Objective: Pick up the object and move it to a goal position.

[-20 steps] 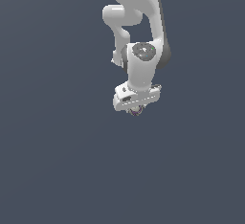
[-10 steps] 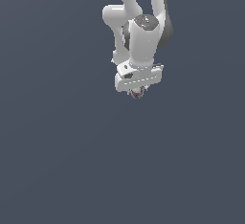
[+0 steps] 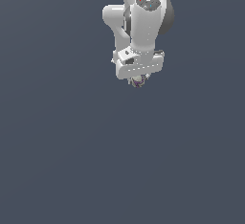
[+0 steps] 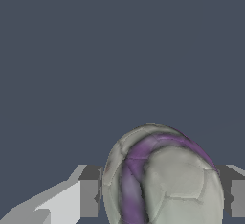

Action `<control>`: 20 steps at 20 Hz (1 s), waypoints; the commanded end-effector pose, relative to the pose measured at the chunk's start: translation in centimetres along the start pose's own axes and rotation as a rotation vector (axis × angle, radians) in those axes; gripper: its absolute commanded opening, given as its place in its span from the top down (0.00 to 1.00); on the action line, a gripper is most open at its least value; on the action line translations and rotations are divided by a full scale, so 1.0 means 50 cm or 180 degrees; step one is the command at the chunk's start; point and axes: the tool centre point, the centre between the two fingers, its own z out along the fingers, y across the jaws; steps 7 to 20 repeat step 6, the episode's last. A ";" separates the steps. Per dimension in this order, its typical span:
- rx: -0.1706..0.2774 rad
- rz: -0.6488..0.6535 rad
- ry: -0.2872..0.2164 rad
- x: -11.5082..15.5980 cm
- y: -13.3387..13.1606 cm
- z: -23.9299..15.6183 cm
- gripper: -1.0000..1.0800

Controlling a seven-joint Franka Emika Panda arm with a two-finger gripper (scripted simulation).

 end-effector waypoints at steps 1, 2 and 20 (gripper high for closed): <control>0.0000 0.0001 0.0002 -0.009 -0.004 -0.010 1.00; 0.0001 0.0000 0.0003 -0.011 -0.005 -0.013 1.00; 0.0001 0.0000 0.0003 -0.014 -0.007 -0.018 1.00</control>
